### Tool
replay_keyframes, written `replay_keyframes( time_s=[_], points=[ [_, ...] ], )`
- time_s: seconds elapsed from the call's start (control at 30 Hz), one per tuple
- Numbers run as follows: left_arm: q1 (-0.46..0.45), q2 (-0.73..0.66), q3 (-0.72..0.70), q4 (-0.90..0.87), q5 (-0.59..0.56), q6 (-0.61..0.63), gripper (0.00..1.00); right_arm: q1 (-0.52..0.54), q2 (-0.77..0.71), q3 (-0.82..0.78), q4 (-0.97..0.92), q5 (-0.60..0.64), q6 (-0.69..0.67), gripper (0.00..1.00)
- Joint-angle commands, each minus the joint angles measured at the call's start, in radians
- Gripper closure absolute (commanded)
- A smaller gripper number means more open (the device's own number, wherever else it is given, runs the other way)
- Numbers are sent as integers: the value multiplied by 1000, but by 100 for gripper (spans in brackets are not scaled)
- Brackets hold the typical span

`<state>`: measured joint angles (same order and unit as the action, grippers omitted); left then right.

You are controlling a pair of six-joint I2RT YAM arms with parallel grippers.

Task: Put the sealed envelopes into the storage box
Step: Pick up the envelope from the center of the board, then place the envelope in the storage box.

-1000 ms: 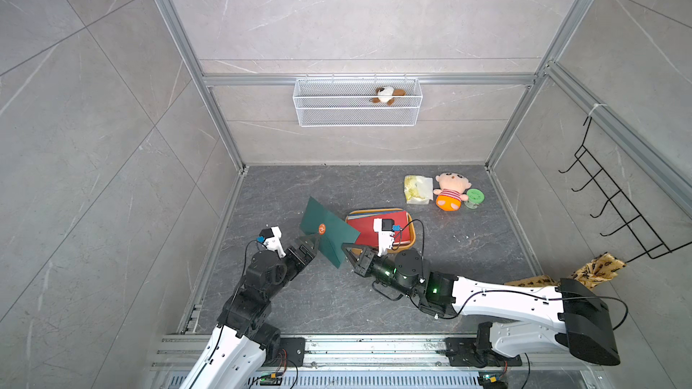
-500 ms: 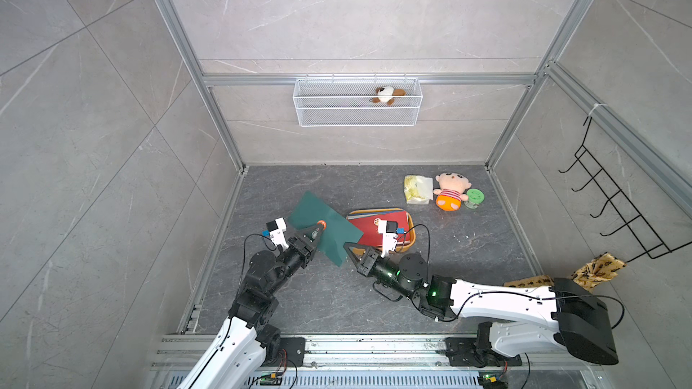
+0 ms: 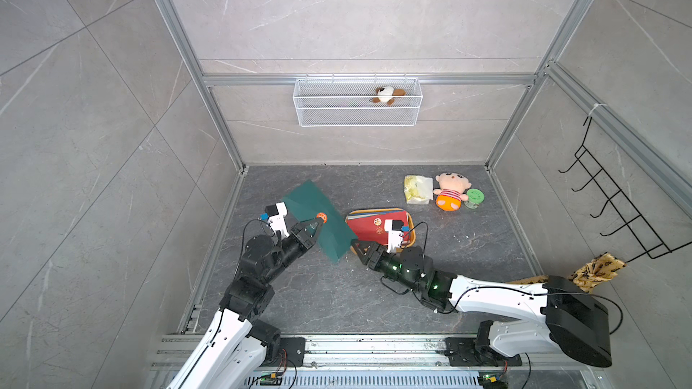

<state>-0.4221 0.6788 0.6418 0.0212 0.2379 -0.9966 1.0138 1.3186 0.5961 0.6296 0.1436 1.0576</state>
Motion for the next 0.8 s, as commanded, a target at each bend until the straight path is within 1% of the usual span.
replay_keyframes(
  time_s=[0.0,0.07,0.1,0.13,0.17,0.2,0.23,0.27,0.33,0.4,0.43,0.5,0.57,0.67,0.77],
  points=[
    [-1,181,239,-302,-12,450,100,-136,-113,-77,-225,-70,-214,47],
    [-1,355,404,-464,14,652,100,-221,-191,-81,-387,-91,-354,48],
    [-3,427,480,-540,20,725,100,-245,-220,-72,-453,-81,-408,48],
    [-8,508,565,-615,13,799,100,-271,-252,-53,-544,-50,-472,49],
    [-18,574,636,-673,11,889,100,-286,-283,-16,-668,17,-519,53],
    [-37,626,693,-713,-13,967,100,-298,-309,6,-768,106,-535,58],
    [-65,669,743,-750,-52,1039,100,-313,-328,17,-823,157,-550,61],
    [-105,725,810,-798,-90,1120,100,-334,-349,20,-867,190,-569,63],
    [-164,836,946,-897,-98,1250,100,-375,-394,16,-911,205,-591,63],
    [-214,973,1106,-1002,-93,1333,100,-402,-423,12,-948,202,-592,62],
    [-233,1040,1178,-1044,-104,1353,100,-409,-432,8,-958,200,-591,62],
    [-286,1192,1369,-1160,-139,1400,100,-419,-445,-3,-972,192,-586,61],
    [-327,1321,1531,-1256,-148,1449,100,-424,-457,-15,-982,191,-576,61],
    [-358,1410,1592,-1253,-146,1492,100,-431,-477,-31,-995,189,-557,61],
    [-364,1464,1633,-1260,-137,1512,100,-434,-500,-46,-1011,188,-553,61]
  ],
)
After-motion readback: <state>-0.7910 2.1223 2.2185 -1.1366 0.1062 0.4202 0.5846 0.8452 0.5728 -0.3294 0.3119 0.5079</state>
